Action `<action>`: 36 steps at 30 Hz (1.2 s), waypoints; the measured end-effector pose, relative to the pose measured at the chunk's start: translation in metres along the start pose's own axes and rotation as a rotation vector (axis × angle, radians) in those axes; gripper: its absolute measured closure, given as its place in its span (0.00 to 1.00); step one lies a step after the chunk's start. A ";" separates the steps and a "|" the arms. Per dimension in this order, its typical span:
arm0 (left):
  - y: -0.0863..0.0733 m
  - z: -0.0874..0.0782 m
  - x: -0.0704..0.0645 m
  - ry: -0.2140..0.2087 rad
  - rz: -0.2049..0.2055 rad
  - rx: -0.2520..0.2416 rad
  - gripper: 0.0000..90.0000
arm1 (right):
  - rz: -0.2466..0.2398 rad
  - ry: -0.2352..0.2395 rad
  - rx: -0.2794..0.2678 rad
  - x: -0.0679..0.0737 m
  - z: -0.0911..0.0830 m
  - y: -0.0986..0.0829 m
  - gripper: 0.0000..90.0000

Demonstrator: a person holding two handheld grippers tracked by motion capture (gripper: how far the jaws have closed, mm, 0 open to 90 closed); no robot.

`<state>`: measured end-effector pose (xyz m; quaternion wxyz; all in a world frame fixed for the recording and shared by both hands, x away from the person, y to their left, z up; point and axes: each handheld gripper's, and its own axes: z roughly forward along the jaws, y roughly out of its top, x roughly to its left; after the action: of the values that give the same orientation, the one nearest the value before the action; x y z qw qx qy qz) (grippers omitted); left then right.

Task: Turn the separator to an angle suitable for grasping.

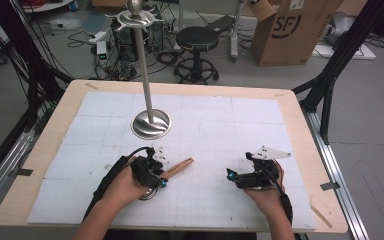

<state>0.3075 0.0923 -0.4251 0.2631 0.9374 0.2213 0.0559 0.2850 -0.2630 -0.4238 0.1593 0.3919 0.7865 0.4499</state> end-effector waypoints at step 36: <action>-0.003 -0.001 0.002 -0.040 0.016 -0.023 0.78 | -0.002 -0.004 0.010 0.001 0.001 -0.001 0.03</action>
<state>0.3084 0.0959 -0.4253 0.2780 0.9369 0.2079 0.0416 0.2847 -0.2619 -0.4253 0.1593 0.3928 0.7888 0.4450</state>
